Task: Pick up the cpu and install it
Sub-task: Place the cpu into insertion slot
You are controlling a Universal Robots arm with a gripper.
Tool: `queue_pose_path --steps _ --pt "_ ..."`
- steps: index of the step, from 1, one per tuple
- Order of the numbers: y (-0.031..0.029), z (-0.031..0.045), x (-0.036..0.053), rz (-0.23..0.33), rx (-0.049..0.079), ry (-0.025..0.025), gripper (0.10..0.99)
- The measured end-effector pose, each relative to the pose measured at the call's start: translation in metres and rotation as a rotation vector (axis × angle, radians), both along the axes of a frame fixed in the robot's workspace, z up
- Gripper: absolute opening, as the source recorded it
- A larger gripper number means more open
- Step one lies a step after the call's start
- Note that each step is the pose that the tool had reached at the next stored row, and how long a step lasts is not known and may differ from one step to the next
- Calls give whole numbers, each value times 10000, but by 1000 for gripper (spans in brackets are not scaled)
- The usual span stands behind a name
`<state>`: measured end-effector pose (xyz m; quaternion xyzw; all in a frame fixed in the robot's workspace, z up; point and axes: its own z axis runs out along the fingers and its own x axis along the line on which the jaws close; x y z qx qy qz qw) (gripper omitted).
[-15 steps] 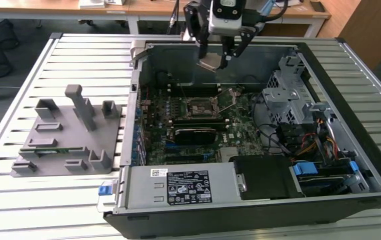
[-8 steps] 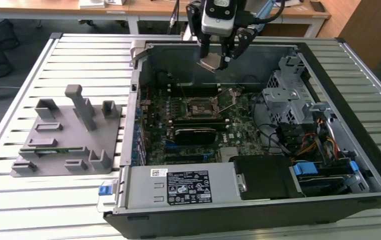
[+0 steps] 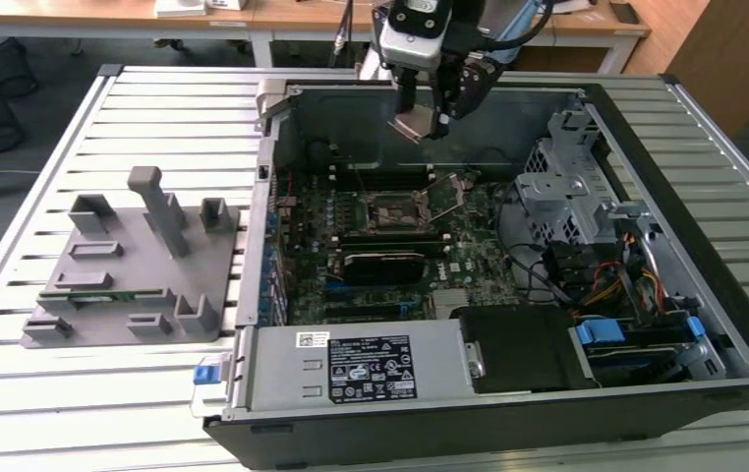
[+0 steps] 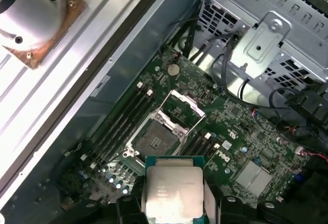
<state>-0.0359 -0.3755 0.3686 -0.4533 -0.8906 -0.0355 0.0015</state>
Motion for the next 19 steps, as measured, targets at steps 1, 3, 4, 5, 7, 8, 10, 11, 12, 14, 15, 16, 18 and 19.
queue_pose_path --steps 1,3,4,5,7,8,10,11,12,14,15,16,18,19 --pt "0 -1 0 -190 0 0 533" --pt "0 -4 0 -551 -1 0 533" --pt "0 -5 0 -730 -2 0 533" --pt "0 -6 0 -916 -2 0 533" --pt "0 -9 0 -1272 -3 0 533" --pt "0 -10 0 -1459 -5 1 533" --pt "0 -12 0 -1817 -6 1 533" --pt "0 -13 0 -1996 -7 0 533" --pt "0 -14 0 -2183 -8 0 533" --pt "0 -17 0 -2542 -10 0 533" --pt "0 -19 0 -2716 -10 0 533" --pt "0 -21 0 -2913 -11 0 533" --pt "0 -24 0 -3272 -12 0 533" --pt "0 -26 0 -3452 -13 0 533"
